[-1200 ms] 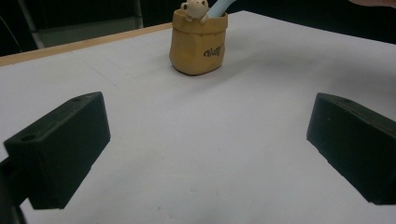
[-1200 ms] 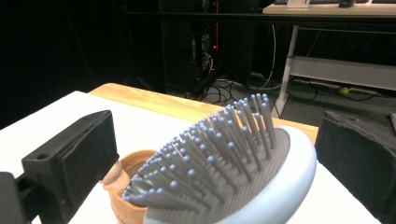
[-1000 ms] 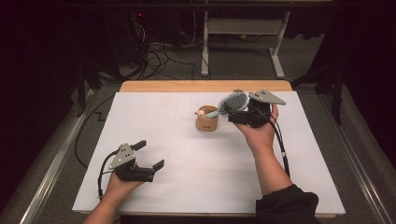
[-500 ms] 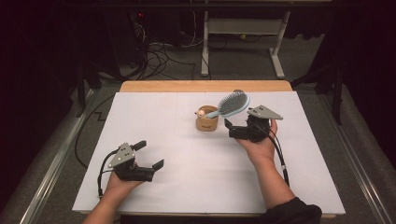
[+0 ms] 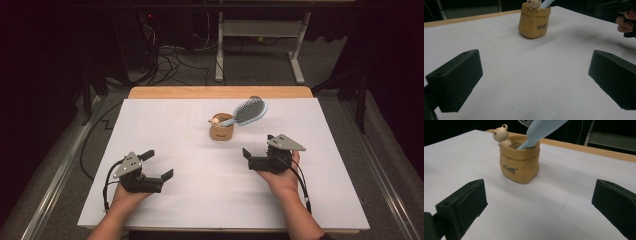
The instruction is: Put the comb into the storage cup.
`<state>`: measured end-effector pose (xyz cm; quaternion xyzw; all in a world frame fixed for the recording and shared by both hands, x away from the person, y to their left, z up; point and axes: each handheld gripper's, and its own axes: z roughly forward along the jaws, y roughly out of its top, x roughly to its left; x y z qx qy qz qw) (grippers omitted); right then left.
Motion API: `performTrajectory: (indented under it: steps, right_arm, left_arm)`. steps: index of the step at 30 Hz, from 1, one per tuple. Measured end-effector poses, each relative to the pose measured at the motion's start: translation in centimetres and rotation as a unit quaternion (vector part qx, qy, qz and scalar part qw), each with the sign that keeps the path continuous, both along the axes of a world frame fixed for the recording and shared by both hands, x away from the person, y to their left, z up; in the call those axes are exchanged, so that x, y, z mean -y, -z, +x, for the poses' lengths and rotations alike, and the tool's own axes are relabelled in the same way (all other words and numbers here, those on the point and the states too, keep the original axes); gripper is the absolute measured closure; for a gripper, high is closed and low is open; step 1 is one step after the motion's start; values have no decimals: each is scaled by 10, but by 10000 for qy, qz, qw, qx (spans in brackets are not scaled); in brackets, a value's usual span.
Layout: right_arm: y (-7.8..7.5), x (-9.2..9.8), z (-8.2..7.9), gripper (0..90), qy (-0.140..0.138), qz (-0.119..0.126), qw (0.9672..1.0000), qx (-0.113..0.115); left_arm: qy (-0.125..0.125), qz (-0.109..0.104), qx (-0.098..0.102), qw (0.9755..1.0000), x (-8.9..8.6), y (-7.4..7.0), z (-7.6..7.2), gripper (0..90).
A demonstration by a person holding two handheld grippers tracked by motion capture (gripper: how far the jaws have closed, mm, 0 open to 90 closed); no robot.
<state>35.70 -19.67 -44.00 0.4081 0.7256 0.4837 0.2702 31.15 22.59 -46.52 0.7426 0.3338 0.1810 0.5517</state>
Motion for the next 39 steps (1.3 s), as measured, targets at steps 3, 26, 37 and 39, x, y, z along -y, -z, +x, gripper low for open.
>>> performTrajectory:
  steps: [3, 26, 37, 39]
  right_arm:
    - [2, 6, -12, 5, -14, 9, 10000, 67]
    - [14, 80, -74, 4, 232, 407, 9979, 443]
    - [13, 81, -75, 4, 311, 450, 9972, 509]
    - [13, 81, -75, 4, 338, 450, 9971, 503]
  left_arm:
    - [-14, 1, 1, 10000, -1, 0, 0, 0]
    - [-118, 61, -7, 9999, -12, 2, -17, 0]
    - [-156, 86, 116, 9998, -14, 3, -14, 0]
    - [-171, 65, 114, 9998, -14, 3, -14, 0]
